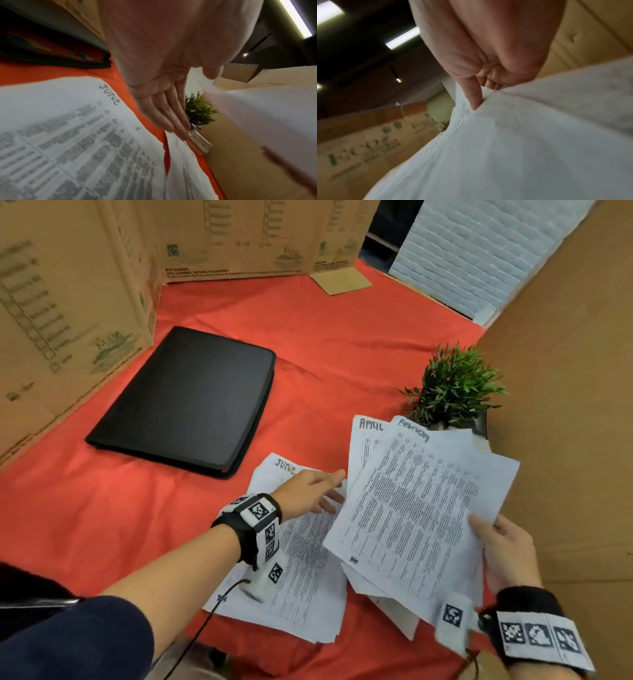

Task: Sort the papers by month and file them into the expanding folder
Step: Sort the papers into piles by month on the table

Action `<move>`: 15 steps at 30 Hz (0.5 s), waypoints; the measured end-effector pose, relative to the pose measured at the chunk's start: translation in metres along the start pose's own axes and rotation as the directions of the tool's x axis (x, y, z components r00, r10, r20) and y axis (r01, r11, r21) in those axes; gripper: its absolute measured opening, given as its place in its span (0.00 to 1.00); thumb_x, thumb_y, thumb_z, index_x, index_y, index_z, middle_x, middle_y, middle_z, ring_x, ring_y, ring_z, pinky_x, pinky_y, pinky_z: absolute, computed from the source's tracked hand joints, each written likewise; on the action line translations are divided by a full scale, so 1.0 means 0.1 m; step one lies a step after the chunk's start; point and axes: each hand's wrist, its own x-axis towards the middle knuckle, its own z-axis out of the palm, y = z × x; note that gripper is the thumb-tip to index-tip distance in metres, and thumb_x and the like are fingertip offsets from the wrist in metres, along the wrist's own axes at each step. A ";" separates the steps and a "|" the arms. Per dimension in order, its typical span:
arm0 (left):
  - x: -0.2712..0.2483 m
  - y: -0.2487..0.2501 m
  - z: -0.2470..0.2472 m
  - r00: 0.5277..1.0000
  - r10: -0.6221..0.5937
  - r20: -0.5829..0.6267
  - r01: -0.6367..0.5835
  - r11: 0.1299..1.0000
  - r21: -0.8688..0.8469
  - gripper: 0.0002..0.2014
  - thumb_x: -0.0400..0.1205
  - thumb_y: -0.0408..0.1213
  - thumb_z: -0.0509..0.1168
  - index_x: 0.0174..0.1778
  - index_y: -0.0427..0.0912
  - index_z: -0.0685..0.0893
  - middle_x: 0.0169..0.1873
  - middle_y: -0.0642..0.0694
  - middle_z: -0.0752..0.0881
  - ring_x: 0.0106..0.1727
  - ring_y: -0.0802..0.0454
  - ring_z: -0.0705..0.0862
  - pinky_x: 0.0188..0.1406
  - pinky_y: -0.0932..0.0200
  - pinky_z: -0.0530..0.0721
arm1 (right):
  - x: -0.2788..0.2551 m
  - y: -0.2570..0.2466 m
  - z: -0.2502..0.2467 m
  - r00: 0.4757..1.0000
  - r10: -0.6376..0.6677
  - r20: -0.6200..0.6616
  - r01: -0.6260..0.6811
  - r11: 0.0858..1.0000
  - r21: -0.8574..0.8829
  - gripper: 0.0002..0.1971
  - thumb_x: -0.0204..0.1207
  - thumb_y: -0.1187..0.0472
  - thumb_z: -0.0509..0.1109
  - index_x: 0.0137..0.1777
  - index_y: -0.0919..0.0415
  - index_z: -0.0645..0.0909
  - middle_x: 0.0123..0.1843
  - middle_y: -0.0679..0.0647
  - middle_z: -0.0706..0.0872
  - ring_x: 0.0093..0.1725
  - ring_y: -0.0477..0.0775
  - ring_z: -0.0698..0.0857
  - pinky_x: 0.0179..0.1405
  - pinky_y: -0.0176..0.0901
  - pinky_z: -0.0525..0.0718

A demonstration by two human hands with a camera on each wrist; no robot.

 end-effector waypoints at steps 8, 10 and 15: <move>0.32 -0.28 0.46 0.998 -0.038 -0.051 0.058 0.872 0.487 0.06 0.83 0.31 0.65 0.43 0.34 0.85 0.44 0.36 0.90 0.46 0.40 0.89 0.47 0.50 0.88 | 0.02 1.07 -0.07 0.955 0.280 -0.094 -0.287 0.955 -0.072 0.09 0.82 0.69 0.65 0.53 0.70 0.86 0.46 0.63 0.91 0.47 0.62 0.88 0.57 0.61 0.85; 0.38 -0.32 0.59 0.996 -0.037 -0.082 0.078 0.815 0.575 0.10 0.82 0.29 0.63 0.34 0.39 0.81 0.36 0.39 0.87 0.42 0.40 0.87 0.38 0.54 0.84 | 0.01 1.27 -0.14 0.951 0.263 -0.162 -0.280 0.956 -0.091 0.09 0.82 0.67 0.65 0.56 0.65 0.87 0.52 0.63 0.90 0.51 0.62 0.88 0.62 0.62 0.83; 0.50 -0.33 0.85 0.994 -0.066 -0.092 0.113 0.669 0.735 0.06 0.82 0.28 0.58 0.42 0.38 0.79 0.40 0.38 0.83 0.47 0.38 0.86 0.35 0.54 0.75 | -0.08 1.29 -0.28 0.941 0.289 -0.177 -0.288 0.957 0.033 0.08 0.84 0.68 0.63 0.58 0.64 0.82 0.52 0.61 0.88 0.52 0.63 0.86 0.62 0.62 0.81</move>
